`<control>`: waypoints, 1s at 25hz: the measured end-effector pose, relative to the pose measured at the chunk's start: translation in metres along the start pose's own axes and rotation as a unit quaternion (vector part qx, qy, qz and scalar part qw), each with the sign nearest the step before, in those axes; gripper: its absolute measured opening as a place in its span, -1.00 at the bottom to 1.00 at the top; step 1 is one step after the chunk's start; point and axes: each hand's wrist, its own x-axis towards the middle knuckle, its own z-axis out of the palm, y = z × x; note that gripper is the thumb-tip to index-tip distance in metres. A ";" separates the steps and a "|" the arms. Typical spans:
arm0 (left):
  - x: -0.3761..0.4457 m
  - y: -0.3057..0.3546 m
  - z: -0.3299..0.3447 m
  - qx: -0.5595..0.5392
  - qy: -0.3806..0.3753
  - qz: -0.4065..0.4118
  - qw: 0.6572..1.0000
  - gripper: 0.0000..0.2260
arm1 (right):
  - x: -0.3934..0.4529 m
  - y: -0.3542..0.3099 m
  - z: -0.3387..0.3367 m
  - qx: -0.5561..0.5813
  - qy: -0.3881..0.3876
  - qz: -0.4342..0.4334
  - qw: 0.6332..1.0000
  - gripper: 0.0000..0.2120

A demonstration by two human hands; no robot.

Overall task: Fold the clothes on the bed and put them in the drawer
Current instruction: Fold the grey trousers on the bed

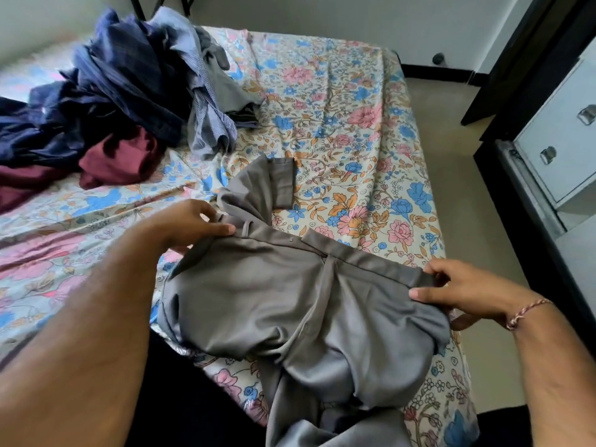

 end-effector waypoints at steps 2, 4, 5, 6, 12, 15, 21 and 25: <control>-0.004 -0.003 0.002 -0.046 -0.017 0.024 0.999 -0.65 | -0.005 0.002 0.001 0.085 -0.012 -0.019 0.996 -0.33; -0.007 -0.007 0.006 -0.078 -0.026 0.046 0.996 -0.66 | -0.009 0.005 0.005 0.127 -0.004 -0.012 0.992 -0.21; -0.008 -0.011 0.009 -0.114 -0.037 0.041 0.992 -0.63 | -0.010 0.009 0.007 0.149 0.002 -0.005 0.989 -0.20; -0.008 -0.016 0.010 -0.142 -0.043 0.020 0.989 -0.60 | -0.014 0.011 0.009 0.164 0.007 0.004 0.986 -0.23; -0.029 0.004 -0.013 -0.119 0.105 0.000 0.987 -0.60 | -0.051 0.002 0.021 0.215 0.094 -0.022 0.972 -0.51; -0.057 0.071 -0.067 -0.255 0.142 0.170 0.941 -0.78 | -0.079 -0.042 -0.017 0.256 0.199 -0.135 0.936 -0.42; -0.140 0.228 -0.231 -0.380 0.210 0.352 0.829 -0.90 | -0.181 -0.191 -0.183 0.145 0.305 -0.318 0.886 -0.63; -0.206 0.286 -0.307 -0.425 0.209 0.390 0.790 -0.95 | -0.271 -0.267 -0.259 0.063 0.433 -0.375 0.817 -0.84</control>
